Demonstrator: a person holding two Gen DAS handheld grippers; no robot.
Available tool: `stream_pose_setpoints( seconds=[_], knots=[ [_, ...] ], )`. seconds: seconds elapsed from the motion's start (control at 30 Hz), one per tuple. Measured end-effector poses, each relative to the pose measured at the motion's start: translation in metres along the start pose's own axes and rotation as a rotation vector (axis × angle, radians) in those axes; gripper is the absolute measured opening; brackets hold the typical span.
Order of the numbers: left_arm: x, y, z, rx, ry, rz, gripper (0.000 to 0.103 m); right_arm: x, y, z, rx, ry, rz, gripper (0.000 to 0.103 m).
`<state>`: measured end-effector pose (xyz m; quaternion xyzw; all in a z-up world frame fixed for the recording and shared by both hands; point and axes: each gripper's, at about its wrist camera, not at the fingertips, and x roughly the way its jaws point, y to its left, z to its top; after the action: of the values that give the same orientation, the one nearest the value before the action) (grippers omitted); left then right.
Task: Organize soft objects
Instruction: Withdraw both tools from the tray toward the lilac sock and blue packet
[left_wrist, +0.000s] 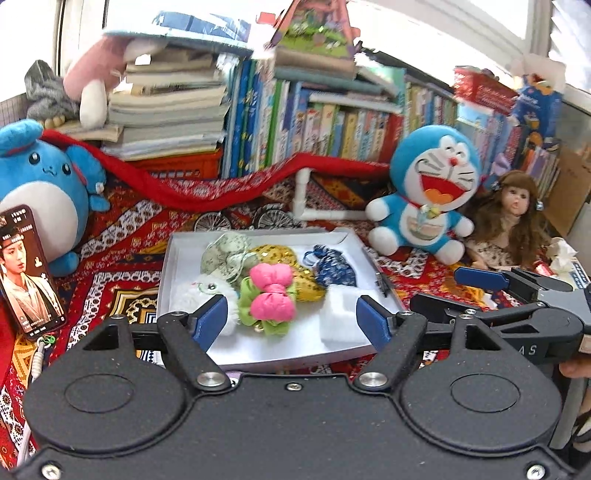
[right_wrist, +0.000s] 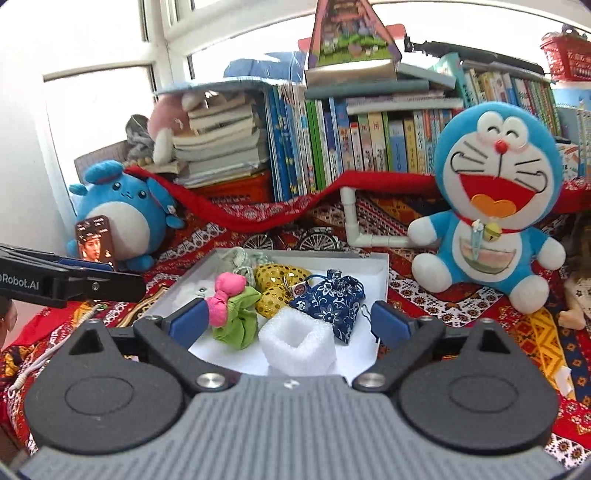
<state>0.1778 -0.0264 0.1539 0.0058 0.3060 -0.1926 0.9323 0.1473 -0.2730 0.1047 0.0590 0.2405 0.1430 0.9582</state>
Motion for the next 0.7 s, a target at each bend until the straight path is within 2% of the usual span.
stream_pose_setpoints(
  seconds=[0.13,0.4,0.7],
  knots=[
    [-0.022,-0.014,-0.015,0.036,-0.071,-0.002,0.079,-0.019,-0.002,-0.005,-0.011,-0.032,-0.007,0.101],
    [-0.048,-0.031,-0.052,0.023,-0.173,-0.012,0.081,-0.051,-0.012,-0.022,-0.016,-0.086,-0.034,0.103],
    [-0.065,-0.045,-0.094,-0.01,-0.269,0.055,0.081,-0.068,-0.027,-0.045,-0.007,-0.096,-0.087,0.103]
  ],
)
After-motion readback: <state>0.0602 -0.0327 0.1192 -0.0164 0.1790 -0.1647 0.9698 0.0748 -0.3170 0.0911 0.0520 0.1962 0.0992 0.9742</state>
